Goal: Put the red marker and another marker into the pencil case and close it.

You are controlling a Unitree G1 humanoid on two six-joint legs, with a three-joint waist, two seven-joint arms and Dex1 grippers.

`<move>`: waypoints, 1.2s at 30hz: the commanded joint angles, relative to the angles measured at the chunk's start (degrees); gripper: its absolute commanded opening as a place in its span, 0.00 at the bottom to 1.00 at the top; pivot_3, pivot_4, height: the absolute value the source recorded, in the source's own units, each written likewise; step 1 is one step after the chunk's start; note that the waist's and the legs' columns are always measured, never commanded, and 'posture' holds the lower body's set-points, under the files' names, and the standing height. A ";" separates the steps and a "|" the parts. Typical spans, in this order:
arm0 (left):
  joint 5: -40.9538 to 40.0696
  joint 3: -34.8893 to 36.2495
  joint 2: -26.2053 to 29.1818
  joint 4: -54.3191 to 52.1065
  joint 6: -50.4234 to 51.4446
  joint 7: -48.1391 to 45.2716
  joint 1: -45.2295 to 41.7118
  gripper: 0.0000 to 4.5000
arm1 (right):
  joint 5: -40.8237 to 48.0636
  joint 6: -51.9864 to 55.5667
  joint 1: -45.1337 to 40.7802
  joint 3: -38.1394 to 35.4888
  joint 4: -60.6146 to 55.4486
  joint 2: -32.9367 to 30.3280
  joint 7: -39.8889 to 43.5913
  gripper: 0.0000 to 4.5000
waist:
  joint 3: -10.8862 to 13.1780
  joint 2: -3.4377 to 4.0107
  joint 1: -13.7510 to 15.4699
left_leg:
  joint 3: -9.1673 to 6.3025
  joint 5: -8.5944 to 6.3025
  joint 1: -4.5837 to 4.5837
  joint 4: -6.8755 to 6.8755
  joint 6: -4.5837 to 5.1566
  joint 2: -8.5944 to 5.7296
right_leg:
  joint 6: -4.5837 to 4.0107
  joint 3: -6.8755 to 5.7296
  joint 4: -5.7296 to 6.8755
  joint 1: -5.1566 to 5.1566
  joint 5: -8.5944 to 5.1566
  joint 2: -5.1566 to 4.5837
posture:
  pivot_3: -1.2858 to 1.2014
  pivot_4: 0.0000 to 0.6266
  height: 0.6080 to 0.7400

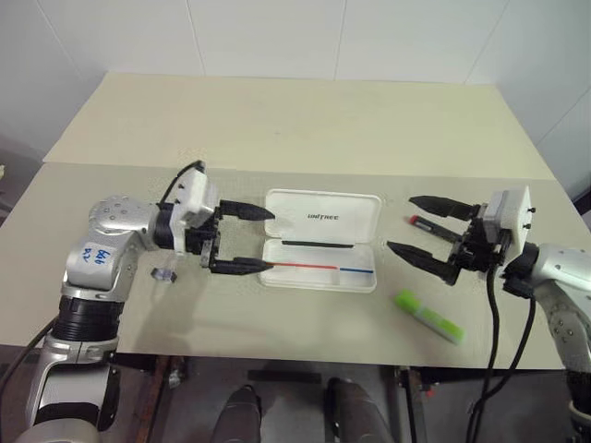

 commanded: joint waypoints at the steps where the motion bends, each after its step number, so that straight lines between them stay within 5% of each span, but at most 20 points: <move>1: -2.12 2.65 0.82 -2.31 0.90 2.46 -1.43 0.99 | -2.29 -3.20 -3.80 -1.71 9.26 -3.94 5.35 1.00 | 0.00 0.00 -0.01 | 0.02 0.00 0.01 0.00 0.00 0.00 | 0.00 0.00 0.00 0.00 0.00 0.00 | 0.52 0.24 1.00; 14: -4.29 4.06 2.66 -5.22 7.32 9.01 -3.37 0.99 | -17.40 -15.53 -25.33 9.14 51.80 -5.90 19.20 1.00 | 0.03 0.06 -0.46 | 0.03 0.01 0.01 -0.06 -0.01 0.00 | 0.02 0.00 0.02 -0.04 0.01 0.01 | 0.52 0.24 1.00; 20: -4.40 4.78 3.54 -6.21 7.84 10.88 -3.47 0.99 | -24.43 -22.25 -32.87 12.15 68.40 -4.09 18.45 1.00 | 0.04 0.06 -0.58 | 0.04 0.02 0.01 -0.07 -0.04 0.00 | 0.03 0.00 -0.01 -0.04 0.01 0.00 | 0.52 0.24 1.00; 31: -4.87 6.67 5.71 -7.35 7.70 11.96 -2.30 0.99 | -31.64 -26.10 -37.67 12.78 81.92 -3.16 13.39 1.00 | 0.05 0.08 -1.07 | 0.04 0.06 0.01 -0.08 -0.14 0.00 | 0.04 0.01 0.02 -0.04 0.02 0.00 | 0.52 0.24 1.00; 36: -4.81 6.88 6.15 -7.32 7.43 11.81 -2.29 1.00 | -31.81 -25.00 -38.16 11.93 83.36 -2.86 13.27 0.63 | 0.05 0.08 -1.54 | 0.04 0.07 0.01 -0.07 -0.16 0.00 | 0.06 0.01 0.04 -0.04 0.03 0.00 | 0.52 0.24 1.00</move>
